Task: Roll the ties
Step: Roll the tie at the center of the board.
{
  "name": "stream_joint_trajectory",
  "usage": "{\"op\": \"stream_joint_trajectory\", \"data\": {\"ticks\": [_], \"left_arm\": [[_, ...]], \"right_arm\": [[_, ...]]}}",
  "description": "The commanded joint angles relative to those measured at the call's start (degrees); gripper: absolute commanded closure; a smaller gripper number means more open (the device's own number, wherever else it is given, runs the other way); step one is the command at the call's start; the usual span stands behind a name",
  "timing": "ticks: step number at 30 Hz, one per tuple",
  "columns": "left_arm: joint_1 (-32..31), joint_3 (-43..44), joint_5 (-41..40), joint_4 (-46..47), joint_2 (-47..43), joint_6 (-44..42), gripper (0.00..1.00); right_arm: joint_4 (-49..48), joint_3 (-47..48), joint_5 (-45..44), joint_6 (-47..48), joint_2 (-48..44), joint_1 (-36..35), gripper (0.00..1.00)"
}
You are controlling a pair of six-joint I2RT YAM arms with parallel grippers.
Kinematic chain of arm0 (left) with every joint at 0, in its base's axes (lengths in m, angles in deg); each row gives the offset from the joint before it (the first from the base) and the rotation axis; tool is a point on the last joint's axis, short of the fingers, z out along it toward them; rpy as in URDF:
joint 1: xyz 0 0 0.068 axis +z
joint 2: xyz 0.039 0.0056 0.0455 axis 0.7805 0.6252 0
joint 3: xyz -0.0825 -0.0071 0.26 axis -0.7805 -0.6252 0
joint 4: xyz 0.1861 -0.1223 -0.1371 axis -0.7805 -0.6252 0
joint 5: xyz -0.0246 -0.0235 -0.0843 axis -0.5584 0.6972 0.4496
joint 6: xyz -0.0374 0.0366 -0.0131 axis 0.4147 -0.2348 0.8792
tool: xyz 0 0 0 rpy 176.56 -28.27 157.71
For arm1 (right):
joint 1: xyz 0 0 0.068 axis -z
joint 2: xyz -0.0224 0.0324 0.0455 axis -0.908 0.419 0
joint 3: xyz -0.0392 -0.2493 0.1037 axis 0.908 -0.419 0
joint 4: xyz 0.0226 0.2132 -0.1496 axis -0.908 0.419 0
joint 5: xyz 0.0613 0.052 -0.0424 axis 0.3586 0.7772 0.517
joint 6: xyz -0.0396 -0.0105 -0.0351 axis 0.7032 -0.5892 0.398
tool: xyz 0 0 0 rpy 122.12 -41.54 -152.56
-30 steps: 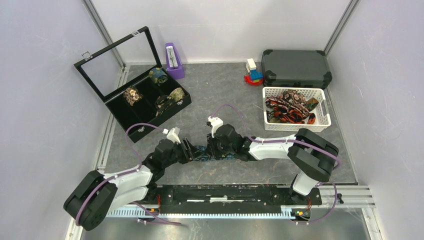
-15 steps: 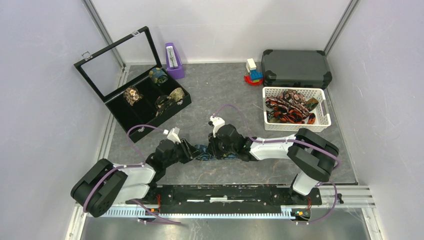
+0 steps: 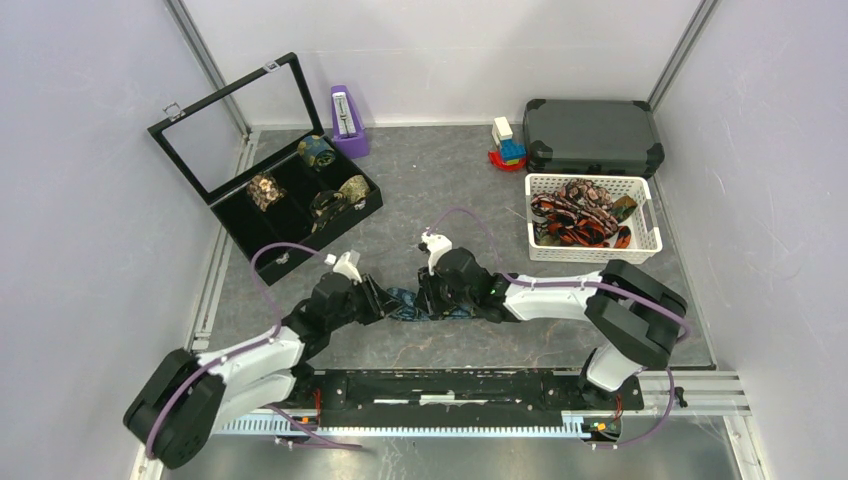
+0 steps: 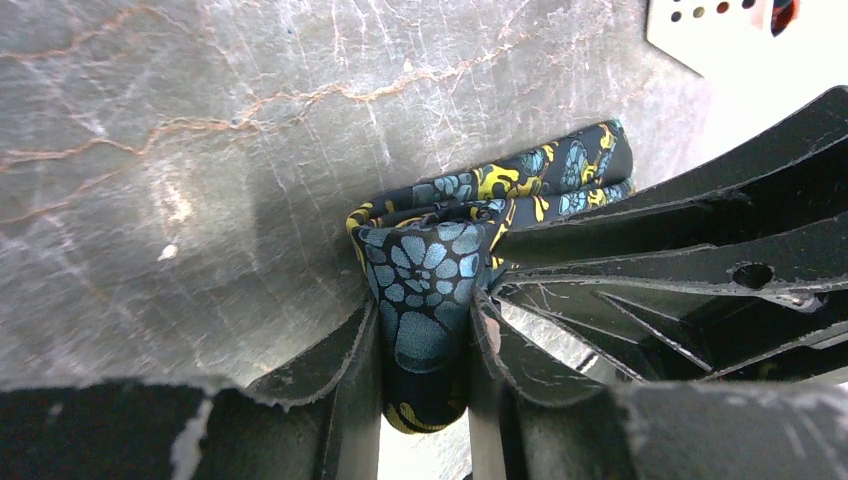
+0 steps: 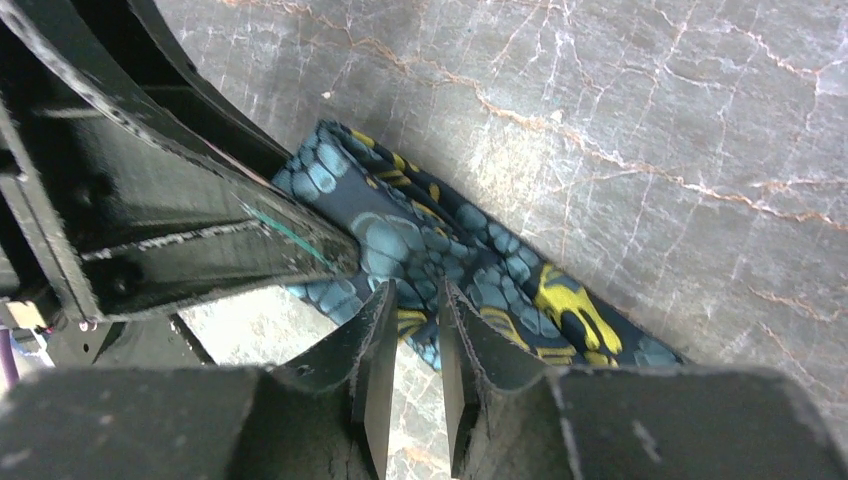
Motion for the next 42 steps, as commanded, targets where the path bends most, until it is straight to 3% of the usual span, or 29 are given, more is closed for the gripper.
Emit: {"op": "stream_joint_trajectory", "data": {"ticks": [1, 9, 19, 42], "left_arm": [[-0.2, 5.0, -6.3, -18.6, -7.7, -6.5, 0.89], [-1.4, 9.2, -12.6, -33.3, -12.4, -8.9, 0.9], [-8.6, 15.3, -22.6, -43.4, -11.3, -8.5, 0.91], [-17.1, 23.4, -35.3, -54.2, -6.1, -5.9, 0.95]], "right_arm": [[3.9, 0.8, -0.9, 1.4, -4.2, -0.1, 0.71], [2.6, 0.9, 0.6, 0.2, -6.1, -0.3, 0.71], [-1.5, 5.2, 5.1, -2.2, 1.3, -1.2, 0.76], [-6.5, 10.9, 10.8, -4.7, 11.6, -2.9, 0.82]]}}
